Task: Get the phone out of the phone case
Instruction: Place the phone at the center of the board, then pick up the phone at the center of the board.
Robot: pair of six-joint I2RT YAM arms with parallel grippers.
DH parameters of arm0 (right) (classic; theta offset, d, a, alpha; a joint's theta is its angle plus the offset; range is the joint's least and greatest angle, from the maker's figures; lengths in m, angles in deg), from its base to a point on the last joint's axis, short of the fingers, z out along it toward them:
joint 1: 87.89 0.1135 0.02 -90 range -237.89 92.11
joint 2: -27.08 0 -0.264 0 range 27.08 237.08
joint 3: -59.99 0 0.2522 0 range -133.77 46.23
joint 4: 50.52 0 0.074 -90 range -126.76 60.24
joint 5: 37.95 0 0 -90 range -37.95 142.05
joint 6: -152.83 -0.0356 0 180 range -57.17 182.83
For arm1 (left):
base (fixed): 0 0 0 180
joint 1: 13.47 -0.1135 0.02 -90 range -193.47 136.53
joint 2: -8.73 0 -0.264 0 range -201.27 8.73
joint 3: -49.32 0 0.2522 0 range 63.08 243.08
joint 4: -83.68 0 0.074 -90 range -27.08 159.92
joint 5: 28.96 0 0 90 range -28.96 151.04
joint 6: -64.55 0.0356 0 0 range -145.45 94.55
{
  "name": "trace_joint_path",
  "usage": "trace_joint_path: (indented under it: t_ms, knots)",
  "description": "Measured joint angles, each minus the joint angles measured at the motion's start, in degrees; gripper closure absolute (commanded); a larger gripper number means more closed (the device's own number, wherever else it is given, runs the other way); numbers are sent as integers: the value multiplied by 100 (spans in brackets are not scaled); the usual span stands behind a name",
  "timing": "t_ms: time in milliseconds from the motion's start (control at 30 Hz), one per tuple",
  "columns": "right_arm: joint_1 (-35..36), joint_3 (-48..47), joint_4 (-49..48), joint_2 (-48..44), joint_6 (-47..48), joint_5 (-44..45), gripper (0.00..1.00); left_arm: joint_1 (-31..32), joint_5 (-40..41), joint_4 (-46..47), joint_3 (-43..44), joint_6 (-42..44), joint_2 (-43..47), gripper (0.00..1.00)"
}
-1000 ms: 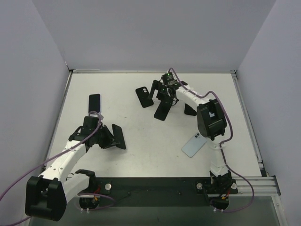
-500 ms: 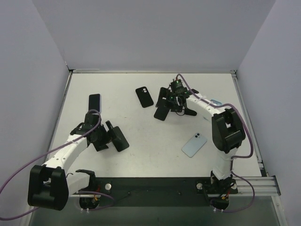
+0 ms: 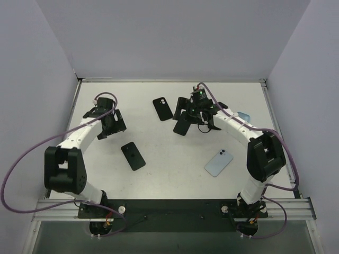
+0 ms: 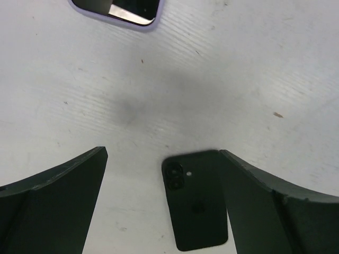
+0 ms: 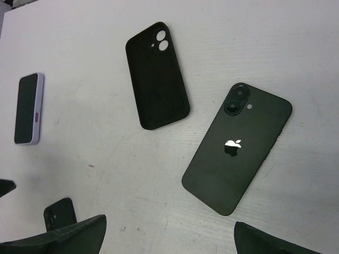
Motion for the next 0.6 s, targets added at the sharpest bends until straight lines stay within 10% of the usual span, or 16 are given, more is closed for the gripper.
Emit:
trace_joint_path:
  t_ms: [600]
  knots:
    - [103,525,-61,-74,33,-85,1,-573,422,450,1185,1303,-2280,3]
